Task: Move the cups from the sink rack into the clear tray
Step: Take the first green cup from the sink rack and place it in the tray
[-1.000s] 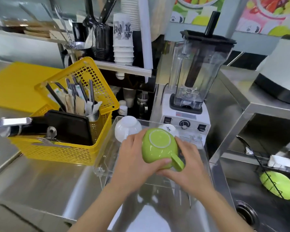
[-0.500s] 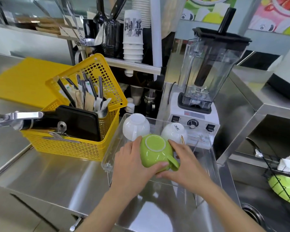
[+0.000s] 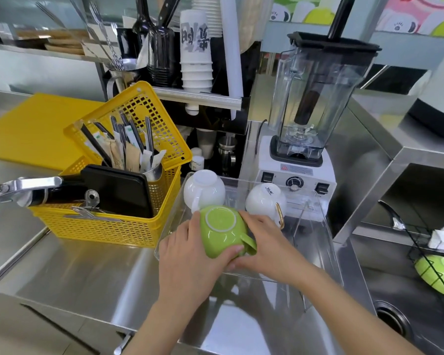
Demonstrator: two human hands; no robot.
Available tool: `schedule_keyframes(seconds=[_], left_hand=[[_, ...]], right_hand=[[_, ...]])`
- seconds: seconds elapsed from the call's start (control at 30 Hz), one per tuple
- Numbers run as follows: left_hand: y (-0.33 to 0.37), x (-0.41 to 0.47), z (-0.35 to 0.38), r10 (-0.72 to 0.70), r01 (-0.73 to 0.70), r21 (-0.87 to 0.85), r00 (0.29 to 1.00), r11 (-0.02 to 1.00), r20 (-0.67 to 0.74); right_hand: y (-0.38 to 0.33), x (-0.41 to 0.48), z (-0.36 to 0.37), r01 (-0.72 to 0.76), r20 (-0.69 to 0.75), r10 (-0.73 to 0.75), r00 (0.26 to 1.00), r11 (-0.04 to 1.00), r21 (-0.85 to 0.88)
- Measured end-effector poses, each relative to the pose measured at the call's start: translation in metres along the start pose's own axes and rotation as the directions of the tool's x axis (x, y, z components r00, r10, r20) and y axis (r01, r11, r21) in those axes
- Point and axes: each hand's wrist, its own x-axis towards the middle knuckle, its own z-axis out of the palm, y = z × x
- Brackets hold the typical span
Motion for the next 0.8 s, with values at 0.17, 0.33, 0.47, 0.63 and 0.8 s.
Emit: schedule_keyframes(seconds=[0.17,0.33,0.47,0.63,0.8], left_hand=[[-0.002,-0.001,0.001,0.015,-0.016,0.101,1.000,0.995,0.006],[0.001,-0.003,0.005,0.011,-0.010,0.071,1.000,0.997,-0.016],[0.021,-0.006,0.007,0.156,-0.156,0.007,0.984,0.988,-0.085],[0.074,-0.006,0.020,0.381,-0.385,-0.113,0.923,0.916,-0.056],[0.141,-0.007,0.053,0.537,-0.510,-0.268,0.843,0.817,0.034]], right_hand=[[-0.002,0.003,-0.001,-0.011,0.033,0.011,0.999,1.000,0.006],[-0.002,0.001,-0.004,0.082,0.032,-0.080,0.996,0.995,-0.052],[0.008,-0.014,-0.016,0.175,-0.037,-0.176,0.984,0.984,-0.041],[0.039,-0.039,-0.046,0.181,-0.237,-0.189,0.953,0.982,-0.055],[0.094,-0.077,-0.086,0.024,-0.381,-0.011,0.924,0.999,0.031]])
